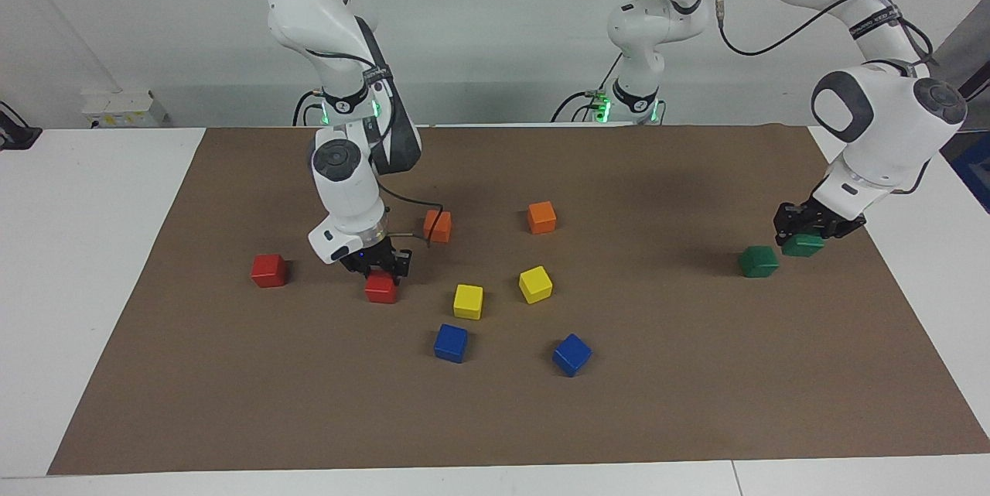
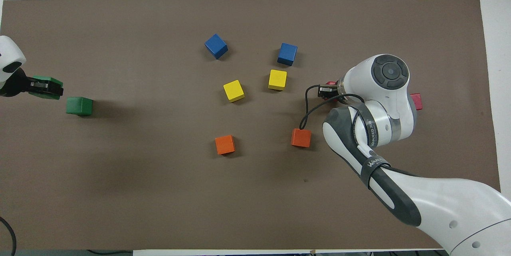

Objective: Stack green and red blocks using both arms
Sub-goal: 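Lift the green cube with the left gripper while the right gripper carries red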

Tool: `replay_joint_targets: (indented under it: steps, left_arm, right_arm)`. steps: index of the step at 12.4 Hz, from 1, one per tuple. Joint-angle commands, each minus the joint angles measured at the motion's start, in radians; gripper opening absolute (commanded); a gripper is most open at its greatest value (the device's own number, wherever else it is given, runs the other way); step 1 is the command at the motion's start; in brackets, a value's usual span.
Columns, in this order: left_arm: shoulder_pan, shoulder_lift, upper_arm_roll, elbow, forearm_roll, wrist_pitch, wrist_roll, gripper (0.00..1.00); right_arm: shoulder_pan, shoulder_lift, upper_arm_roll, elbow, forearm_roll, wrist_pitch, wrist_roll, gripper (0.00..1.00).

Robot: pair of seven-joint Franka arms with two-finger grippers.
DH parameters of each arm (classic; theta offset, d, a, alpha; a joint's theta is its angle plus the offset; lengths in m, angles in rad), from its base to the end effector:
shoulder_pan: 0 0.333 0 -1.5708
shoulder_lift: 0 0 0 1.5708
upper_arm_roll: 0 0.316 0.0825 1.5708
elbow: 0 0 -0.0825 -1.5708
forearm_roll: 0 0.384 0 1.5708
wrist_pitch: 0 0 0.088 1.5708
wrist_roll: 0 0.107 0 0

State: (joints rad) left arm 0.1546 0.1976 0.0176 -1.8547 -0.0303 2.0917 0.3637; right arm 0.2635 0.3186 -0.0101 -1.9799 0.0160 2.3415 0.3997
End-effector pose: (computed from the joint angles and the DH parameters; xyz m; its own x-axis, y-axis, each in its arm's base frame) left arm 0.6049 0.1032 0.4185 0.9833 -0.1761 0.0450 -0.1766 -0.9843 0.0079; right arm 0.5918 0.1538 0.3103 0.9870 -0.1563 0.0362 -0.1555 -0.9875 -0.0248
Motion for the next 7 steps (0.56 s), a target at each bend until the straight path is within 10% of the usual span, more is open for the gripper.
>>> replay_joint_targets:
  steps: [1, 7]
  left_arm:
    - [0.023, -0.003, -0.010, -0.089, 0.007, 0.123, 0.001, 0.00]
    - [0.019, 0.042, -0.013, -0.110, 0.003, 0.176, -0.015, 0.00]
  right_arm:
    - [-0.032, -0.052, -0.001, 0.064, -0.008, -0.146, -0.007, 0.00]
    - [-0.271, -0.246, 0.001, 0.043, -0.010, -0.364, -0.482, 0.00]
